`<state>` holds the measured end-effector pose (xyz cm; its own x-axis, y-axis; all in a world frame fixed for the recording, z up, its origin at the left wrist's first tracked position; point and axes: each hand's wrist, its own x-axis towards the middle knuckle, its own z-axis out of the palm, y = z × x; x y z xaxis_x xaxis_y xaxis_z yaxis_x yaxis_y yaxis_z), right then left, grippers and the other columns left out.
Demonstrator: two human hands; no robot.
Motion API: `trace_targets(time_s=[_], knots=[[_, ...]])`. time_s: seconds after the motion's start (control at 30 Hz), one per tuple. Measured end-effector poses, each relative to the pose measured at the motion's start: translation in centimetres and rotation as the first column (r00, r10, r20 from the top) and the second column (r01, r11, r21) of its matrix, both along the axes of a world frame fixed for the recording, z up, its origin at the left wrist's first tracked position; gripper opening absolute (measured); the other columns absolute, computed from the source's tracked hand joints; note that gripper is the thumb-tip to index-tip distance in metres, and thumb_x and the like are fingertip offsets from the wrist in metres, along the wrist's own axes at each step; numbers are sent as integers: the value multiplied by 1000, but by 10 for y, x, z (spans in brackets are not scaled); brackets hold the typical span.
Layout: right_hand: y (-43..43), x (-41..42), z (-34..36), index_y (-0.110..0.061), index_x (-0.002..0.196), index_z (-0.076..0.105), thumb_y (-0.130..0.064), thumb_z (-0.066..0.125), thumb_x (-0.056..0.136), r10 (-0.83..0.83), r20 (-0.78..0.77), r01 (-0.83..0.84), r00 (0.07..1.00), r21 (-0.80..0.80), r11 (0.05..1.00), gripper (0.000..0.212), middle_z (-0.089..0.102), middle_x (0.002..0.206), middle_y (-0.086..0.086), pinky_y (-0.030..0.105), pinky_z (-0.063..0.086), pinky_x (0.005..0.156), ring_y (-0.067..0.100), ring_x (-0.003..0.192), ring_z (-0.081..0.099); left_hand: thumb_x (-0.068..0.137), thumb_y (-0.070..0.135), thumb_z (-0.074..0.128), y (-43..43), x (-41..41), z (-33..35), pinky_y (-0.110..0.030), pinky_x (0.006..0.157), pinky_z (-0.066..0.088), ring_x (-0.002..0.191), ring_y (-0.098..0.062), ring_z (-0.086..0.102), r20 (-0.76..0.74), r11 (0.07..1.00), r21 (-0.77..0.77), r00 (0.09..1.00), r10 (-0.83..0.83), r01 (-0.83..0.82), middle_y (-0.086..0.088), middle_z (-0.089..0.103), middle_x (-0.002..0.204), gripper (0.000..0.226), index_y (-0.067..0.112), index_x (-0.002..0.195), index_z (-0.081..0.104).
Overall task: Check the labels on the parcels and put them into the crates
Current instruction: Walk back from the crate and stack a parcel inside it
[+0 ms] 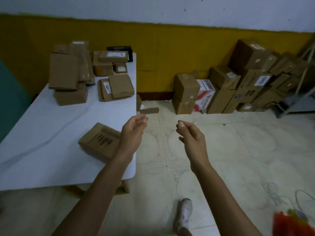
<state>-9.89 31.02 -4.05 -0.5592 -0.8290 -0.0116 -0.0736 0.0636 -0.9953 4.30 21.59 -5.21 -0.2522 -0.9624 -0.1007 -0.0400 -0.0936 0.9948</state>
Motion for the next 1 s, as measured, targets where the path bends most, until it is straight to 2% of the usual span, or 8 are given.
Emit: trace_targets(time_s=[0.17,0.3,0.4,0.53,0.67,0.77,0.9,1.0], knots=[[-64,-91,3,-30,141,42,-44,52,93,138,23,-138,990,20,990,51,50,121,-18,21,42,93,8,119,51,94,24,55,-46,-95,3,-30,92,46,111,-13,58,-32,995,19,994,101,-100,7,64,116,18,35,109,54],[-112,-165,13,-37,146,32,-60,53,81,235,21,-235,972,14,972,72,40,131,-23,24,38,95,1,120,42,94,24,55,-75,-159,15,-29,91,46,106,-11,61,-55,986,29,985,163,-162,6,64,115,25,31,118,50],[-153,-204,18,-34,144,37,-56,55,83,265,64,-266,962,10,964,68,40,145,-13,32,40,102,7,127,43,95,25,53,-101,-184,20,-28,91,46,106,-12,61,-42,981,22,980,193,-193,2,62,119,16,37,105,54],[-207,-229,11,-30,139,45,-48,55,88,335,59,-337,940,32,941,55,48,134,-12,39,41,107,14,128,48,95,22,53,-142,-199,18,-22,83,48,102,-9,61,-41,953,36,952,302,-301,5,64,112,17,31,108,59],[-270,-232,-1,-26,134,51,-39,54,94,409,78,-413,909,37,910,43,55,119,-17,34,44,103,12,121,53,94,23,55,-193,-207,3,-28,88,48,98,-6,62,-42,933,71,933,356,-353,5,65,108,20,24,113,59],[-327,-232,-6,-26,130,54,-41,55,92,468,32,-470,883,55,881,41,57,124,-10,34,46,102,10,118,54,95,20,53,-249,-209,-15,-27,88,47,98,-6,62,-70,910,98,910,409,-402,5,65,106,20,22,114,58],[-419,-233,-8,-44,107,55,-41,54,93,531,5,-530,848,63,846,14,59,113,-20,18,48,82,0,106,58,96,20,52,-338,-209,-28,-27,84,47,96,-9,62,-105,885,140,882,460,-444,4,66,104,16,23,111,58],[-489,-221,0,-43,109,54,-49,54,88,567,-1,-564,824,90,821,22,59,119,-14,20,47,79,6,111,57,95,23,54,-396,-195,-23,-21,77,48,95,-5,63,-93,861,85,857,507,-501,6,67,102,16,23,110,61]])
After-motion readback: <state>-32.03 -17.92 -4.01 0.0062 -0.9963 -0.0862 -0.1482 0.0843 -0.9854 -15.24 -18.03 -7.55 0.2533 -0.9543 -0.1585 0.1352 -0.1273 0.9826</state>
